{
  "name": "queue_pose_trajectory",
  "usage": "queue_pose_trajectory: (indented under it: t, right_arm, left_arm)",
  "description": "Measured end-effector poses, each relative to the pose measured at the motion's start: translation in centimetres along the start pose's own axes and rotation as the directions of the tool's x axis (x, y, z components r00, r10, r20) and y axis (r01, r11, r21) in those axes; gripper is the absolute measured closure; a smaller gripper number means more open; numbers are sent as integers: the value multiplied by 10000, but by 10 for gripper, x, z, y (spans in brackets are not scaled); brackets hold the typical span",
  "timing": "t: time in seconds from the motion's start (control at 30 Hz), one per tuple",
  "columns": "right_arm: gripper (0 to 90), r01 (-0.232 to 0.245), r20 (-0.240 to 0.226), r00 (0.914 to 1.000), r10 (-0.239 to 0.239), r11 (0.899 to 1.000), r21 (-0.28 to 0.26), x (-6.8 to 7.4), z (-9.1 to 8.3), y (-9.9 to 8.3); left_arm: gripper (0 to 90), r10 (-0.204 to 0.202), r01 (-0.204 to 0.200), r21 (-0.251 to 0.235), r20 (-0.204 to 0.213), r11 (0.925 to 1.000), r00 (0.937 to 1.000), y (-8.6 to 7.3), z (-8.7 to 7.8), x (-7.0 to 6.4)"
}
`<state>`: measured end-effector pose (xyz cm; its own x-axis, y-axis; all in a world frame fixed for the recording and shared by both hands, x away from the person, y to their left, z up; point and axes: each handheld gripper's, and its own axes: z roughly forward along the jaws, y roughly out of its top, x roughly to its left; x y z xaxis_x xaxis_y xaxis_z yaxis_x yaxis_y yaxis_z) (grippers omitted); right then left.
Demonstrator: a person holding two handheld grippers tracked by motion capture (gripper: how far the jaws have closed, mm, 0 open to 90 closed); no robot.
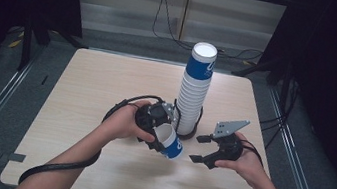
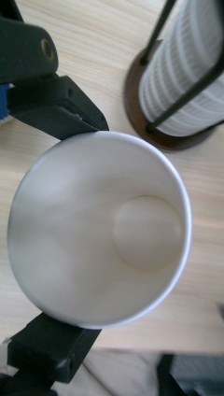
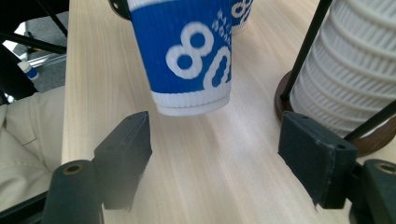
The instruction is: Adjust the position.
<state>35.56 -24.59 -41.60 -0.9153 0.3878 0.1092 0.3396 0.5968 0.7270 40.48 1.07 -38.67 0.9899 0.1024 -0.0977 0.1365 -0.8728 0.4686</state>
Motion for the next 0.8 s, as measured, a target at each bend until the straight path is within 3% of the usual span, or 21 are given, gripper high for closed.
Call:
queue_pose_trajectory:
  t: [0.03,0.17,0.3,0.33,0.4,0.6,0.73,0.8]
  right_arm:
    - [244,10,33,10000,-10,10000,37,0,0,0]
    - [244,44,116,9999,-46,9999,139,0,-1,-1]
    - [241,-24,184,9998,21,9999,166,-2,-2,-2]
    - [237,-42,218,9998,38,9998,174,-2,-3,-2]
    - [237,-39,228,9997,34,9998,206,-3,-2,-2]
    - [233,-28,252,9997,23,9998,201,-4,-2,0]
    - [233,14,232,9997,-21,9996,286,-4,-1,1]
    - [234,65,238,9997,-71,9996,263,-3,-1,2]
  left_arm:
    - [166,212,-208,321,-101,9993,9997,1,4,-2]
    - [161,361,-360,845,2,9958,9993,4,16,-6]
    - [155,677,-680,1415,68,9876,9977,7,26,-10]
    - [153,581,-581,1392,45,9886,9983,7,29,-12]
    - [147,848,-849,1296,63,9879,9964,8,30,-11]
    - [144,1039,-1047,948,137,9900,9945,9,35,-15]
    - [150,746,-787,1012,430,9918,9963,8,45,-15]
    - [150,808,-849,1018,437,9912,9958,7,48,-16]
